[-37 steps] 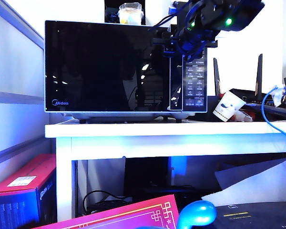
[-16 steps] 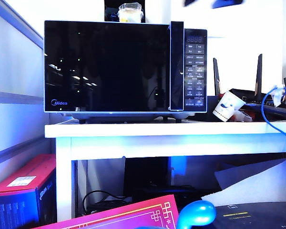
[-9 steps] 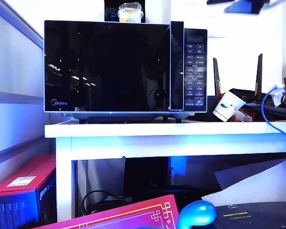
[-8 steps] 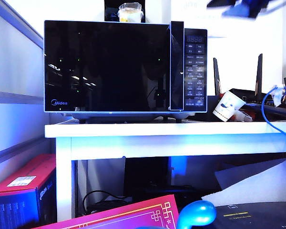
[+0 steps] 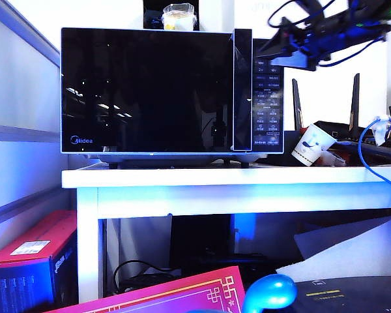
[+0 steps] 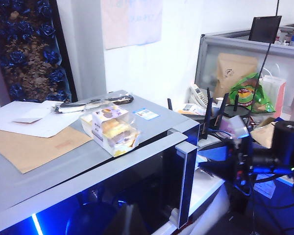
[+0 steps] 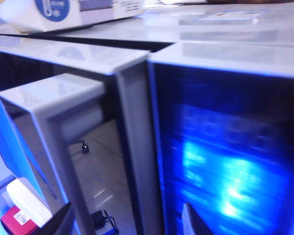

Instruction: Open the microwave door, place the box of snacks from the top of the microwave inside, then close the microwave door.

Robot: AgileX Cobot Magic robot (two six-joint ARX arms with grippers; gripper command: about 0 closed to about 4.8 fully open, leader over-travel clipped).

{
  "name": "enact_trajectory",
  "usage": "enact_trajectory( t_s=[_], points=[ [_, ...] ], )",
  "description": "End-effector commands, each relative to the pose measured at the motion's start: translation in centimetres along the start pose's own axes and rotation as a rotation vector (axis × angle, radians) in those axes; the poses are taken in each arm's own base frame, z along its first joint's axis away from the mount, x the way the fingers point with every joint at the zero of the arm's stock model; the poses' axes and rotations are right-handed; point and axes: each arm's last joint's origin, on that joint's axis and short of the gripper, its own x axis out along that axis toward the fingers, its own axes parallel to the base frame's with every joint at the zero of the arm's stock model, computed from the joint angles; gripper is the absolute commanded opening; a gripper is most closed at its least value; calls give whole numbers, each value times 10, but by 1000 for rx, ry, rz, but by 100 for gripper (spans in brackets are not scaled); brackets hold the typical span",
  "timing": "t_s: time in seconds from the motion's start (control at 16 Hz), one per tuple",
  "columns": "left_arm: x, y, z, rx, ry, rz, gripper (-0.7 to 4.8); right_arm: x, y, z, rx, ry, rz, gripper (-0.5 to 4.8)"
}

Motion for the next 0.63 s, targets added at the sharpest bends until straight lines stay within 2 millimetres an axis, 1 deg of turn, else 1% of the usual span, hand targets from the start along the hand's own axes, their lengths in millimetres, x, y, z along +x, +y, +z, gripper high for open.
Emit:
enact_trajectory(
  t_s=[0.06, 0.19, 0.25, 0.63],
  points=[
    [-2, -1, 3, 13, -17, -2, -5, 7, 4, 2, -26, -34, -24, 291],
    [-2, -1, 3, 13, -16, -3, -5, 9, 4, 2, -42, -56, -27, 291],
    [-2, -1, 3, 13, -17, -3, -5, 11, 7, 2, -42, -55, -16, 291],
    [-2, -1, 3, 13, -17, -2, -5, 12, 14, 2, -45, -40, 152, 292]
  ],
)
